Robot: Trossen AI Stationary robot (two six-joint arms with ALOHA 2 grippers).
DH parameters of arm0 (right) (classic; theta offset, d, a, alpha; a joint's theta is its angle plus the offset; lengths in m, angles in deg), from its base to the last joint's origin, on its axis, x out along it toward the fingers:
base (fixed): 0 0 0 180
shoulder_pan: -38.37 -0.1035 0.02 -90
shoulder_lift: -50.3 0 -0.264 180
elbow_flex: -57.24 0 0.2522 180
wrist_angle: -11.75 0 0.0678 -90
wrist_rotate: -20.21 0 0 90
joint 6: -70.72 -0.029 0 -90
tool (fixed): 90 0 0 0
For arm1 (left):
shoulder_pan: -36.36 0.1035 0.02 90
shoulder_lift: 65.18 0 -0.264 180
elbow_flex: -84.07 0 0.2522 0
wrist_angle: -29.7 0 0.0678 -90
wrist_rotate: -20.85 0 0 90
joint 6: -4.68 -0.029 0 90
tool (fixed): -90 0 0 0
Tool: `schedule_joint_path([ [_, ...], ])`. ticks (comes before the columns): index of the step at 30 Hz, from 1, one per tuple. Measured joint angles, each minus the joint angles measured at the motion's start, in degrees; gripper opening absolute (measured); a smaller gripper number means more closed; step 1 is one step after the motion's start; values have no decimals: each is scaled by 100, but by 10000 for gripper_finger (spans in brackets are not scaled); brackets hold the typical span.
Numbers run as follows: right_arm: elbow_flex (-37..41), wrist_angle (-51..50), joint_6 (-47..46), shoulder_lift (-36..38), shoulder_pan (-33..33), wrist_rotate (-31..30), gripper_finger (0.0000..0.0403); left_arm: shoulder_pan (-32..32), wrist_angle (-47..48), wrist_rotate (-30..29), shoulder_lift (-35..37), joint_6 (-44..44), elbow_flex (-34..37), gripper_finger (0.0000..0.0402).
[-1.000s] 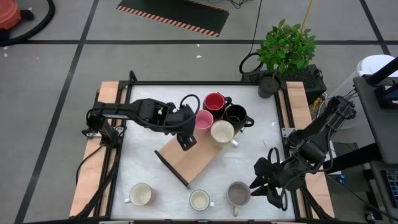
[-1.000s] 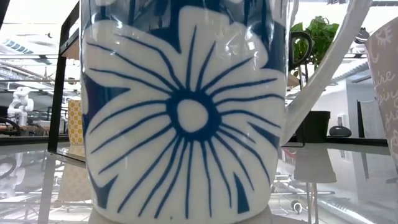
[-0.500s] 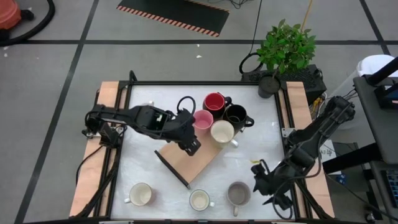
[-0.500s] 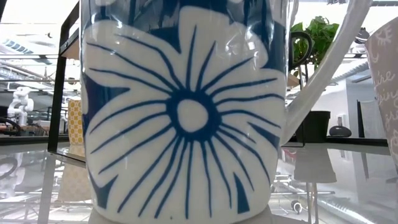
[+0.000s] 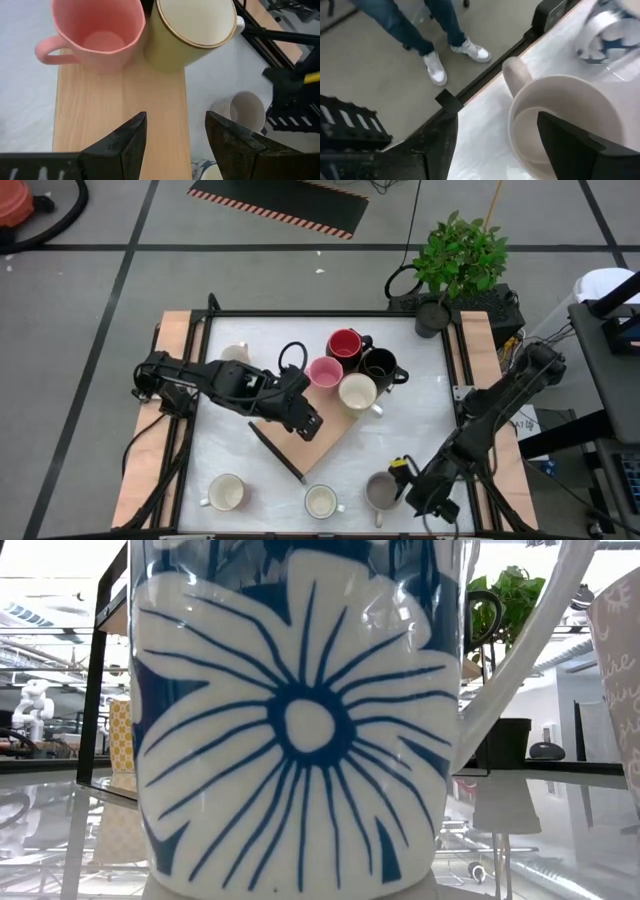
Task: Place coffee mugs
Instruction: Put the gray mug on top of the shelf
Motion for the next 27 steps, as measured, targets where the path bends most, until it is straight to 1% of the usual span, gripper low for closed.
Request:
schedule_joint_path([
  [5, 2, 207, 364, -499, -23, -24, 245, -47, 3, 56, 0, -2, 0, 207],
  [9, 2, 194, 597, -713, -18, -310, 231, -99, 7, 90, -1, -3, 0, 207],
  [14, 2, 197, 843, -977, -15, -329, 199, -94, 7, 90, -1, -8, -2, 207],
  [18, 2, 211, 952, -1169, -12, -363, 158, -90, 7, 90, 1, -79, -2, 207],
  [21, 2, 199, 1015, -1188, -21, -632, 121, -90, 7, 90, 1, -97, -2, 207],
  [24, -29, 163, 1127, -1133, -19, -878, 76, -103, 7, 90, -1, -147, -2, 207],
  [27, -271, 42, 1240, -1029, -18, -946, 21, -124, 5, 90, 0, -246, -2, 207],
])
